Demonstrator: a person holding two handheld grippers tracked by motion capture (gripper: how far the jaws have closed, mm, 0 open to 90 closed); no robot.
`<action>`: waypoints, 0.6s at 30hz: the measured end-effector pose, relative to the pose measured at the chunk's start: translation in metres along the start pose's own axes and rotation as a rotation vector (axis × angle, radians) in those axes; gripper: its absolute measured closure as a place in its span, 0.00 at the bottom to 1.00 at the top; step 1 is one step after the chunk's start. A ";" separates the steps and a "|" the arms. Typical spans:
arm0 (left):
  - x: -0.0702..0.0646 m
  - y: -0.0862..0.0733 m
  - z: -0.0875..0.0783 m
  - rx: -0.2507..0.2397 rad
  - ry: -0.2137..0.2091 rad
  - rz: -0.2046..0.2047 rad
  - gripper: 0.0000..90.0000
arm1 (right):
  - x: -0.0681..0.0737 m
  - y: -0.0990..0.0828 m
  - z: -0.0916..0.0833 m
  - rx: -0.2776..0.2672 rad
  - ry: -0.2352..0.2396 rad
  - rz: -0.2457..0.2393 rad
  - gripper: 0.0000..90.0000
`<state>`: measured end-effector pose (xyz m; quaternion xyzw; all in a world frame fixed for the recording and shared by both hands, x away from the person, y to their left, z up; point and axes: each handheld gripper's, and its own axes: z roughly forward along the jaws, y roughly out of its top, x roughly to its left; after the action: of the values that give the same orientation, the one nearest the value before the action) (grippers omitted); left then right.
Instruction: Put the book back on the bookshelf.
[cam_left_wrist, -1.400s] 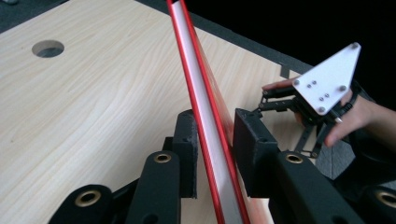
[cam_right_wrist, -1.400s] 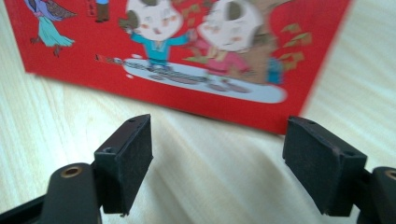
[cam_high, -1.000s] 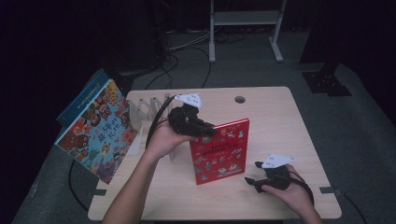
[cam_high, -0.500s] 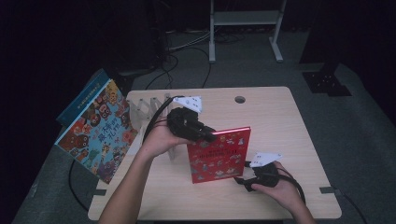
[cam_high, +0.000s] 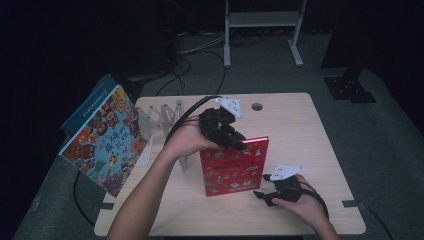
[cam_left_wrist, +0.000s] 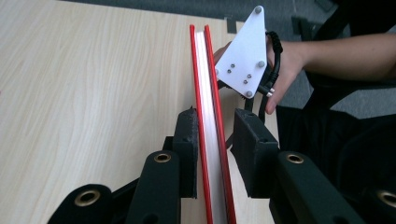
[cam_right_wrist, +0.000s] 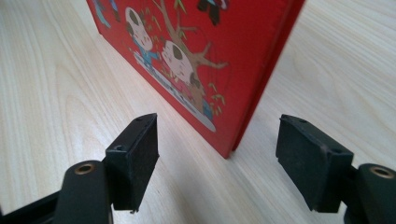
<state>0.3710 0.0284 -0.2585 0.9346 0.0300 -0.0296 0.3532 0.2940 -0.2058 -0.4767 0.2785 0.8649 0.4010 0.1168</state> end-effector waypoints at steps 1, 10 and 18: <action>0.000 0.003 0.002 0.013 0.002 0.004 0.78 | 0.000 -0.001 0.000 0.004 -0.002 0.006 0.32; 0.001 0.011 0.019 0.084 0.012 0.006 0.84 | -0.005 -0.003 -0.006 0.000 -0.019 0.018 0.31; -0.001 0.011 0.017 0.104 0.025 -0.027 0.88 | -0.020 -0.009 -0.015 -0.014 -0.060 0.061 0.29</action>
<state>0.3701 0.0085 -0.2637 0.9515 0.0455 -0.0245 0.3034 0.3006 -0.2313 -0.4747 0.3158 0.8492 0.4021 0.1323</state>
